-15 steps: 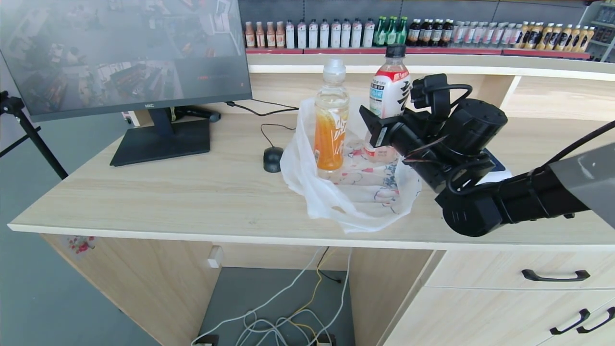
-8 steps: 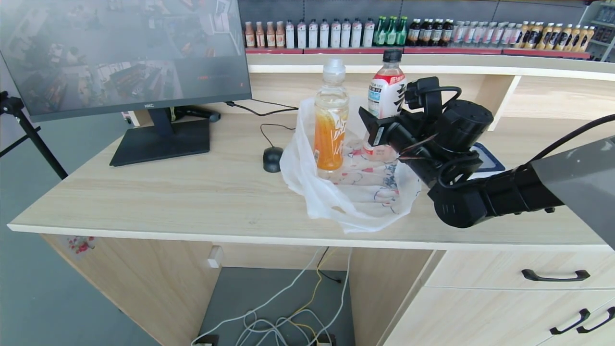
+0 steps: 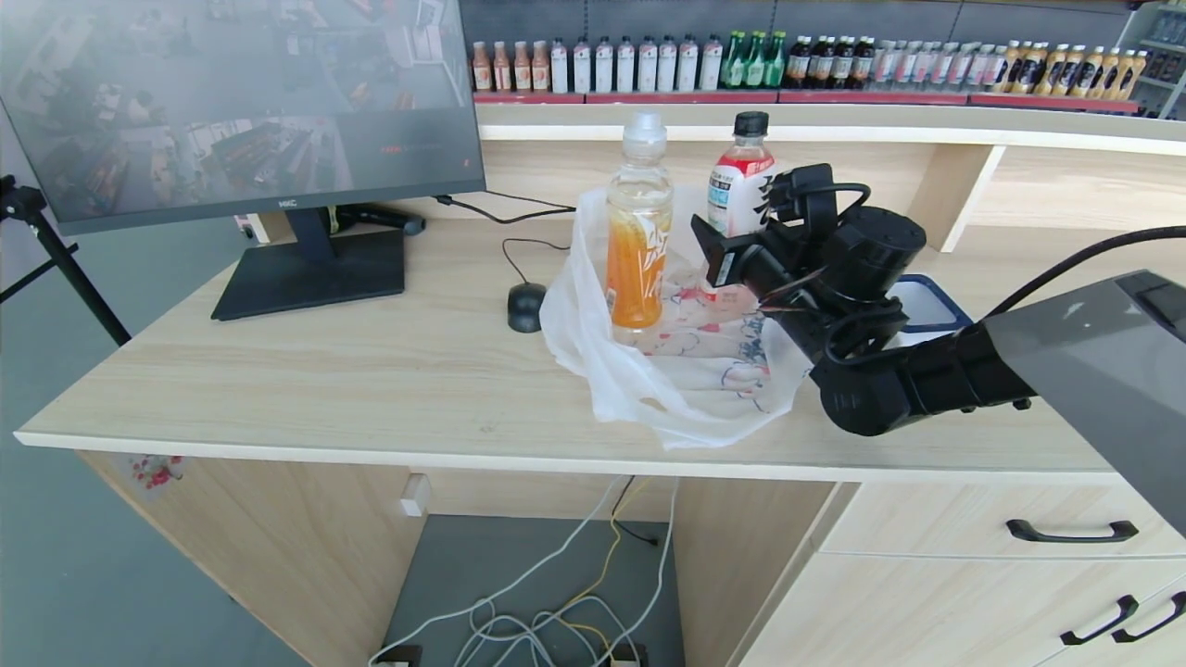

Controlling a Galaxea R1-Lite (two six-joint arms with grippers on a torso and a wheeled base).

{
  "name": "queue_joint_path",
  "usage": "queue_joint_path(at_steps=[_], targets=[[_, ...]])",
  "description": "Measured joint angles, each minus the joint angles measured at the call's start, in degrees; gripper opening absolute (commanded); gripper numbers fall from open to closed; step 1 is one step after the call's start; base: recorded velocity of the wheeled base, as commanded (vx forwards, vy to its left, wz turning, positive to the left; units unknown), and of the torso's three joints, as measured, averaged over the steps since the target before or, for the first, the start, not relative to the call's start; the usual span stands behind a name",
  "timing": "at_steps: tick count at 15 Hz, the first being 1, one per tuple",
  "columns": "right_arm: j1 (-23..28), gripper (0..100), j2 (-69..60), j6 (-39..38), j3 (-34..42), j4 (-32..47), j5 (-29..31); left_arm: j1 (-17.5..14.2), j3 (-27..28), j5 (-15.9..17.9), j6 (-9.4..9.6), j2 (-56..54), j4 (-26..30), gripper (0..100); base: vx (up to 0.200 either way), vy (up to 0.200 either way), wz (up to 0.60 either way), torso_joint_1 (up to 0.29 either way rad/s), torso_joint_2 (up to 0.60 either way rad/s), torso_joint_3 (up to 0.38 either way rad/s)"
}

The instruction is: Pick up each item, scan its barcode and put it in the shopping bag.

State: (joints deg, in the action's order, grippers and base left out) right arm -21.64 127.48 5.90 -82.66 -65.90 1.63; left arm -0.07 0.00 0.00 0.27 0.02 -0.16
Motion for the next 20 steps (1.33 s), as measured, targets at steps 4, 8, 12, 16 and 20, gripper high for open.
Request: queue_joint_path(at_steps=[4, 8, 12, 16, 20], targets=[[0.45, 0, 1.4, 0.9, -0.05, -0.66, 0.13, 0.0, 0.0, 0.0, 0.0, 0.0, 0.0, 100, 0.0, 0.0, 0.0, 0.0, 0.0, 0.0], [0.63, 0, 2.35, 1.18, -0.09, -1.01, 0.02, 0.0, 0.0, 0.0, -0.02, 0.0, 0.0, 100, 0.0, 0.0, 0.0, 0.0, 0.0, 0.0], [0.61, 0, 2.71, 1.13, 0.41, -1.07, 0.02, 0.0, 0.0, 0.0, -0.02, 0.0, 0.0, 100, 0.0, 0.0, 0.0, 0.0, 0.0, 0.0], [0.56, 0, 2.76, 1.12, 0.56, -1.12, -0.11, 0.0, 0.0, 0.0, 0.0, 0.0, 0.02, 100, 0.0, 0.0, 0.0, 0.0, 0.0, 0.0], [0.5, 0, 2.76, 1.12, 0.59, -1.07, -0.16, 0.02, 0.0, 0.0, 0.0, 0.0, 0.0, 100, 0.0, 0.0, 0.0, 0.0, 0.0, 0.0]])
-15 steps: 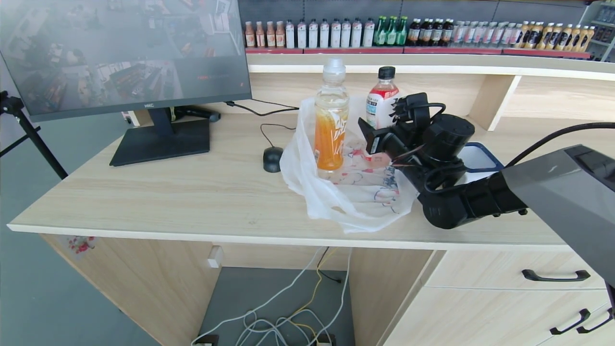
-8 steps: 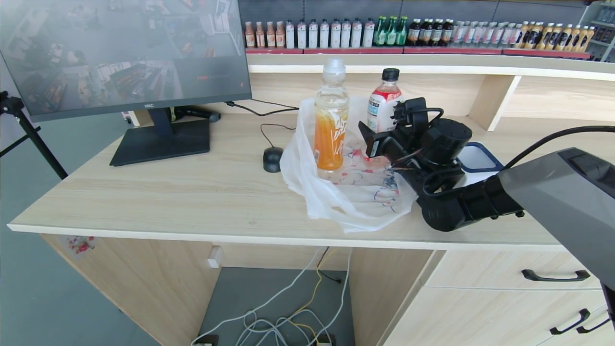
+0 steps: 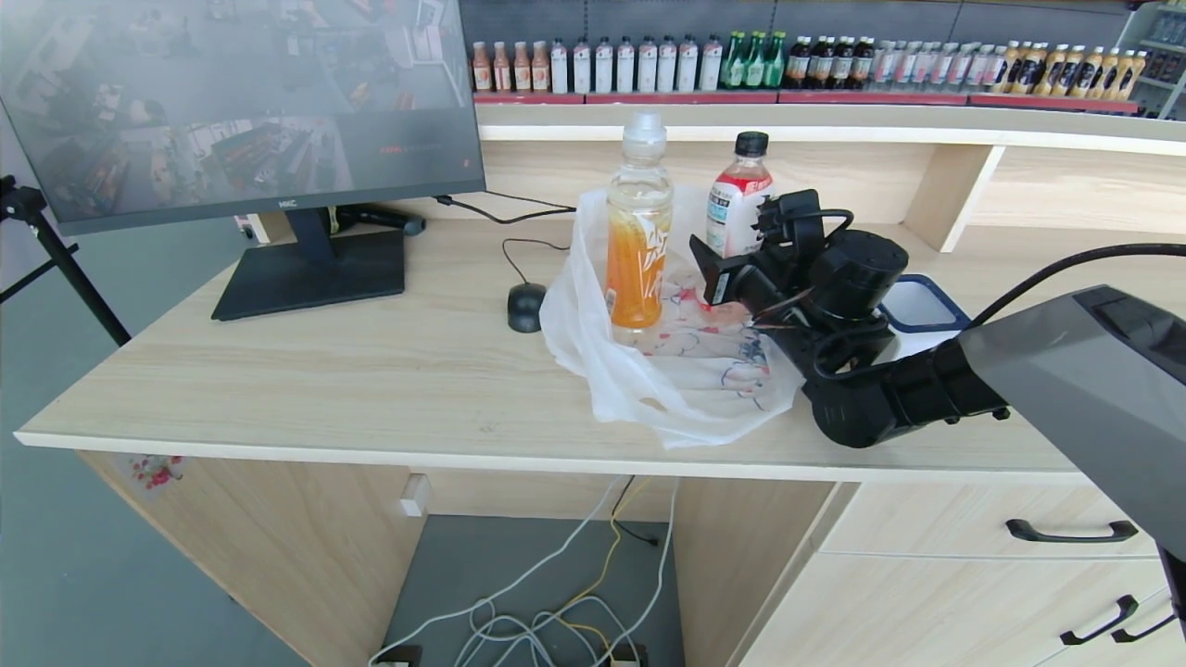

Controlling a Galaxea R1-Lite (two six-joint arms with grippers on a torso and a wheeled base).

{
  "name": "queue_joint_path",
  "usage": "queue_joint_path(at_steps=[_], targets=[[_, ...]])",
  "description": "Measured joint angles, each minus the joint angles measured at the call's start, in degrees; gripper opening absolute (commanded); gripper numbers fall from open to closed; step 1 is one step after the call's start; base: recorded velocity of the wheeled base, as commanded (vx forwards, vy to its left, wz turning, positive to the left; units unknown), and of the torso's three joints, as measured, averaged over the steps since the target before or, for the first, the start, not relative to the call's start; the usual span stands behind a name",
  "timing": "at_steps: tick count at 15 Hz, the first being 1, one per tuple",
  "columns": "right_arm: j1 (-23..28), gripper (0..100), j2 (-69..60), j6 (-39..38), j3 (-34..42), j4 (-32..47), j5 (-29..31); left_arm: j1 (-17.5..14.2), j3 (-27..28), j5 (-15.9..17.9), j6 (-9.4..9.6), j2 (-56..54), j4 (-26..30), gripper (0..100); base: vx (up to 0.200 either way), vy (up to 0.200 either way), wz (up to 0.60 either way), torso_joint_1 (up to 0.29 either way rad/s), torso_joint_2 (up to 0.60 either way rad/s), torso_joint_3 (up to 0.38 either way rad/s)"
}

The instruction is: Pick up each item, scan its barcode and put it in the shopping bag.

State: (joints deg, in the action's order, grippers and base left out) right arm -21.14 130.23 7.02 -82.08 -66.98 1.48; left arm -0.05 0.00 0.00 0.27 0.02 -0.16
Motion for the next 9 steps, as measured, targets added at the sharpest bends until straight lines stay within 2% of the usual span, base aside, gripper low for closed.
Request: queue_joint_path(at_steps=[6, 7, 9], targets=[[-0.02, 0, 0.0, -0.02, 0.0, 0.02, 0.0, -0.02, 0.0, 0.0, 0.0, 0.0, 0.0, 100, 0.0, 0.0, 0.0, 0.0, 0.0, 0.0], [-0.02, 100, 0.0, -0.02, 0.07, 0.02, 0.0, -0.02, 0.0, 0.0, -0.02, 0.0, 0.02, 100, 0.0, 0.0, 0.0, 0.0, 0.0, 0.0], [-0.05, 100, -0.07, 0.0, 0.61, 0.06, 0.0, -0.02, 0.0, 0.0, -0.02, 0.0, 0.0, 100, 0.0, 0.0, 0.0, 0.0, 0.0, 0.0]])
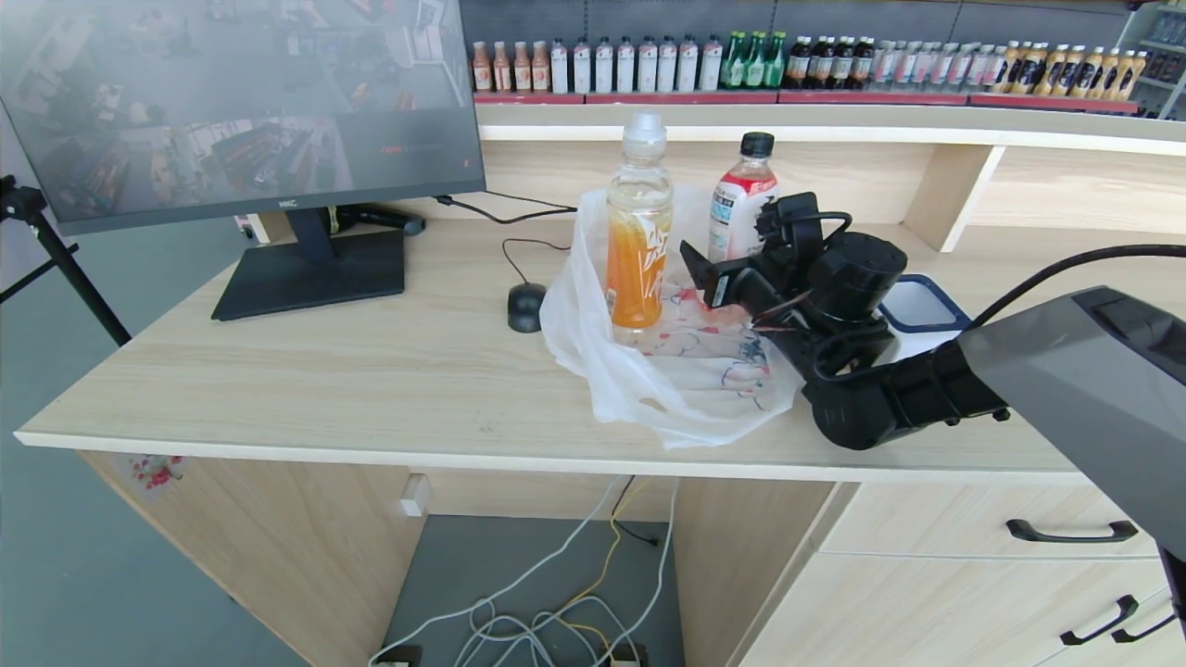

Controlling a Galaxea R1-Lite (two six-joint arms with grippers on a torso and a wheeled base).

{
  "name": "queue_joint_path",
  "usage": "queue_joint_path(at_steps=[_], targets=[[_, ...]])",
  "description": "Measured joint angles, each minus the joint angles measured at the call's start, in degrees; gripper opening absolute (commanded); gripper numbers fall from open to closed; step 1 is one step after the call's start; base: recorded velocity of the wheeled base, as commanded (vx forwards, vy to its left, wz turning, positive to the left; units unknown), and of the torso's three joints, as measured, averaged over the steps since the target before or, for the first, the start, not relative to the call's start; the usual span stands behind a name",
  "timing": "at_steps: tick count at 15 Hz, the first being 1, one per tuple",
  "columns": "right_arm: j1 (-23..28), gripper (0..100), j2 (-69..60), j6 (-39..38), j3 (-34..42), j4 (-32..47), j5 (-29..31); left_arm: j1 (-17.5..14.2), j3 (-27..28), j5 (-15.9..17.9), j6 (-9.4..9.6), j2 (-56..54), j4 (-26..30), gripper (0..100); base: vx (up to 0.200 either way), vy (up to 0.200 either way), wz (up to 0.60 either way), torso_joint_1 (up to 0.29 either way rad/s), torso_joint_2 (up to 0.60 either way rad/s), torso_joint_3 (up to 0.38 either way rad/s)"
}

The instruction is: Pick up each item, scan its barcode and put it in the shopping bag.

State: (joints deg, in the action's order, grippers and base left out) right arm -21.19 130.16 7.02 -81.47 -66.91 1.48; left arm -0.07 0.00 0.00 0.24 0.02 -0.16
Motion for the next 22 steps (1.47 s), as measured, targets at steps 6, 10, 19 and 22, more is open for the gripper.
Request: queue_joint_path(at_steps=[6, 10, 19, 22], targets=[[-0.06, 100, -0.83, -0.43, 1.68, -1.4, 0.0, 0.0, 0.0, 0.0, 0.0, 0.0, 0.0, 100, 0.0, 0.0, 0.0, 0.0, 0.0, 0.0], [-0.06, 100, -1.74, -0.4, 2.83, -1.87, 0.09, 0.0, 0.0, 0.0, 0.0, 0.0, 0.0, 100, 0.0, 0.0, 0.0, 0.0, 0.0, 0.0], [-0.04, 100, -20.46, -1.72, 31.0, -8.94, 0.44, -0.02, 0.0, 0.0, 0.02, 0.0, 0.0, 100, 0.0, 0.0, 0.0, 0.0, 0.0, 0.0], [0.94, 100, -32.04, -4.18, 44.26, -9.2, 0.51, -0.02, 0.0, 0.0, 0.0, 0.0, 0.0, 100, 0.0, 0.0, 0.0, 0.0, 0.0, 0.0]])
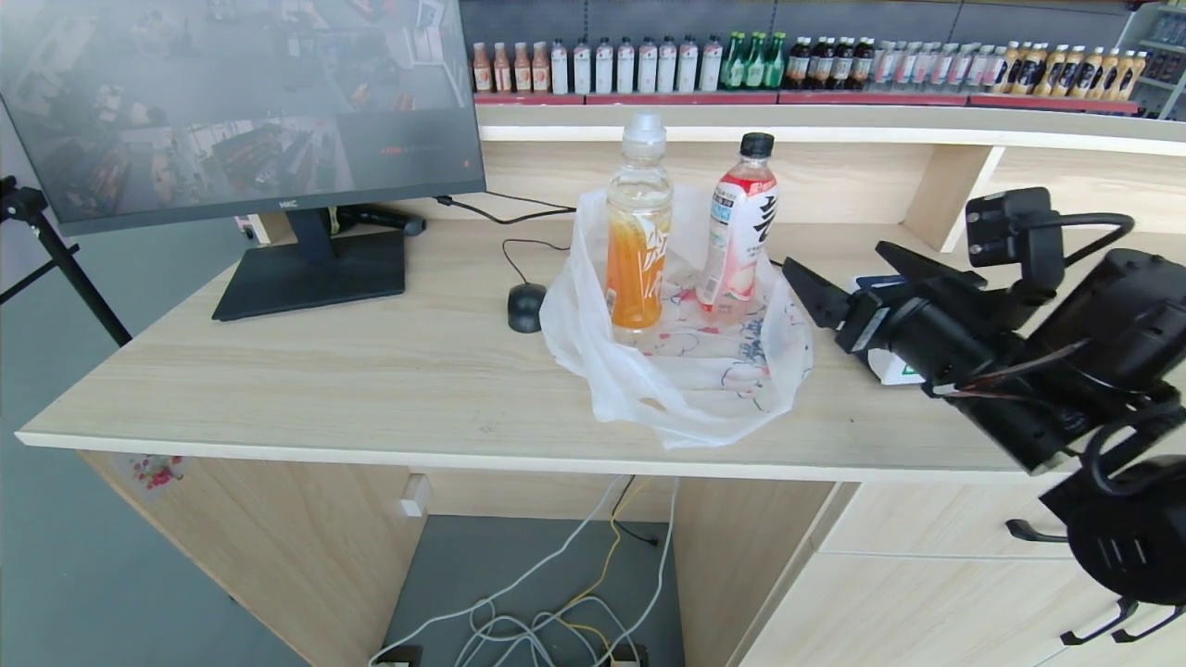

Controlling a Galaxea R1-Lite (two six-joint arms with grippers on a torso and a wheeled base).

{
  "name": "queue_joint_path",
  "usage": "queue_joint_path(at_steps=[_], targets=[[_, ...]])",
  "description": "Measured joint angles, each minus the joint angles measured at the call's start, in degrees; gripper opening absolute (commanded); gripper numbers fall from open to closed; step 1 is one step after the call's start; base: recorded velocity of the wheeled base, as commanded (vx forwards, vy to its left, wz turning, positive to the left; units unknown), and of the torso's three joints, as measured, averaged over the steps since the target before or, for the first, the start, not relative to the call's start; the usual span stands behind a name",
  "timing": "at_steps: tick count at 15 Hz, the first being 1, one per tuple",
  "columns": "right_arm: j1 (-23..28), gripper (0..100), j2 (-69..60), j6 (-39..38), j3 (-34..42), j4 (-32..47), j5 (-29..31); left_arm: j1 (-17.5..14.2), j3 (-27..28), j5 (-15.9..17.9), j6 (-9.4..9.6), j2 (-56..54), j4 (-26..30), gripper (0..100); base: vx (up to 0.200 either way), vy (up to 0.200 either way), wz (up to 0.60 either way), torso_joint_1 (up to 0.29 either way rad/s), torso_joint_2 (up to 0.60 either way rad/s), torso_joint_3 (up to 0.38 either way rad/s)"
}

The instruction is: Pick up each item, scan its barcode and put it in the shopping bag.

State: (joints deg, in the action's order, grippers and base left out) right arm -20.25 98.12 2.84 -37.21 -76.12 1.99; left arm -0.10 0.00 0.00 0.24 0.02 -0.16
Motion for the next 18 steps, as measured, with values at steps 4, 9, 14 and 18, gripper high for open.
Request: queue_joint_path(at_steps=[4, 9, 14, 18], targets=[[1.29, 100, -17.44, -1.54, 18.97, -0.02, -0.24, 0.05, 0.0, 0.0, 0.02, 0.0, 0.0, 100, 0.0, 0.0, 0.0, 0.0, 0.0, 0.0], [1.87, 100, -36.96, -1.83, 35.89, 7.75, 0.12, 0.05, 0.0, 0.0, 0.07, 0.0, 0.0, 100, 0.0, 0.0, 0.0, 0.0, 0.0, 0.0], [1.95, 100, -59.54, -2.13, 37.18, 39.63, 0.04, 0.05, 0.0, 0.0, 0.11, 0.0, 0.0, 100, 0.0, 0.0, 0.0, 0.0, 0.0, 0.0], [1.79, 100, -80.02, 0.28, 37.21, 65.43, -0.02, 0.05, 0.0, 0.0, 0.09, 0.0, 0.02, 100, 0.0, 0.0, 0.0, 0.0, 0.0, 0.0]])
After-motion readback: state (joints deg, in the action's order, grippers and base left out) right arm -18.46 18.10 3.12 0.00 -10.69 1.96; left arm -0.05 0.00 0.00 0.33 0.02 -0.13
